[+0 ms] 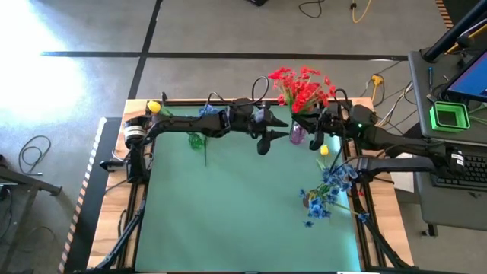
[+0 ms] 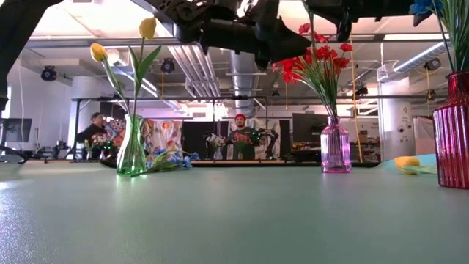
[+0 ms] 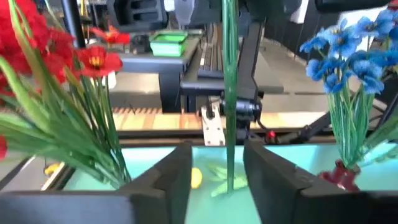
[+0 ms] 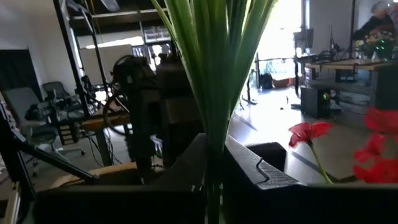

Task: Sort flowers into vase by color
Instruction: Put the red flower into the purple vase

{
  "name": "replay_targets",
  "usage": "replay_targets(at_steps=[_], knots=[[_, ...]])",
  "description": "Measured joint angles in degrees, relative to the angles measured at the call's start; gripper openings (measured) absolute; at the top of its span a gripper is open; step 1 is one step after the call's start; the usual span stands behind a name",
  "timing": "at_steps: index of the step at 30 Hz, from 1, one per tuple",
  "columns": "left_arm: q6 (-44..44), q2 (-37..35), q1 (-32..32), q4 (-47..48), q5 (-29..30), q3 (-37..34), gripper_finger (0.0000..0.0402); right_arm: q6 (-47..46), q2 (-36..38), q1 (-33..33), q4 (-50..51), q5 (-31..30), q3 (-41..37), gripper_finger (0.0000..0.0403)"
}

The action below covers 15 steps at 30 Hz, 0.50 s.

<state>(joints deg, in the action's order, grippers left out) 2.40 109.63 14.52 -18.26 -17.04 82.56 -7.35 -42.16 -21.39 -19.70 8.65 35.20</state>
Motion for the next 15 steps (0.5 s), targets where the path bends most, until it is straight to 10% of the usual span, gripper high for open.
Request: replay_targets(at_steps=[15], knots=[[1.3,-8.4,-0.4,-1.5,-2.0,-8.3,0.0205,5.4,16.1,0.0,0.3,-9.5,-10.8,0.0019]])
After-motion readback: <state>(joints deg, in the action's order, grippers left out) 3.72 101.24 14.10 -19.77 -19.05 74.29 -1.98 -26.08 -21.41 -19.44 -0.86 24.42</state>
